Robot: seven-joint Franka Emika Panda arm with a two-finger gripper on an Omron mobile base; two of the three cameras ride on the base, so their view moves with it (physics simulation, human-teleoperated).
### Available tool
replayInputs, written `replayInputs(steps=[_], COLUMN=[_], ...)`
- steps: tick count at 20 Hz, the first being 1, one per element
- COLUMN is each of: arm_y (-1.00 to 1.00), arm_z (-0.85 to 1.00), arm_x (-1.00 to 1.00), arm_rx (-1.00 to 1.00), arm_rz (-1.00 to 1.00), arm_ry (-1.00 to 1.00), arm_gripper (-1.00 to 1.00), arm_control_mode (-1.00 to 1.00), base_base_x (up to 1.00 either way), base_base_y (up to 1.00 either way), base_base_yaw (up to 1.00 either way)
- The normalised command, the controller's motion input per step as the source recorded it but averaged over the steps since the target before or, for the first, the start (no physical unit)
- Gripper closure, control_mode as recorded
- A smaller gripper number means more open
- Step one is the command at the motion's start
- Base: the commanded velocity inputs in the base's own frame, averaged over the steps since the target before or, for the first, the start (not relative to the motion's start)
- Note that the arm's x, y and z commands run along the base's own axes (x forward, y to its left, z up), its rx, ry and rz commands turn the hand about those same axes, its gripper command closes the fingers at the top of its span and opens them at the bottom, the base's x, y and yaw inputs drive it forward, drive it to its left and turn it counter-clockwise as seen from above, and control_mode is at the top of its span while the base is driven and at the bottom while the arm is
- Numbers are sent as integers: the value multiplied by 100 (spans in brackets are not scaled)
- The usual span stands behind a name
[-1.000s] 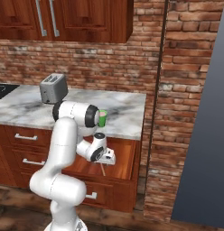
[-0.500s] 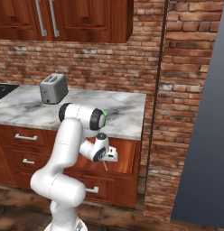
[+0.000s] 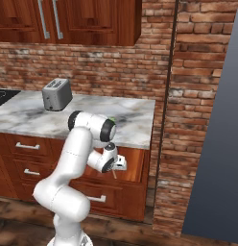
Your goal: Pick up the straw from the left drawer and put it inside the smoothie cup.
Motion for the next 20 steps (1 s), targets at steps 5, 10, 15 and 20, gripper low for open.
replayInputs(steps=[5, 10, 15, 20], arm_y=[21, 5, 9, 8], arm_z=[60, 100, 100, 100], arm_x=[-16, -25, -45, -30], arm_rx=[0, 0, -1, 0], arm_rz=[9, 10, 4, 1], arm_ry=[0, 0, -2, -10], arm_gripper=[100, 100, 100, 100], arm_control_mode=[-100, -100, -100, -100], base_base_x=[0, 0, 0, 0], base_base_y=[0, 0, 0, 0], base_base_yaw=[0, 0, 0, 0])
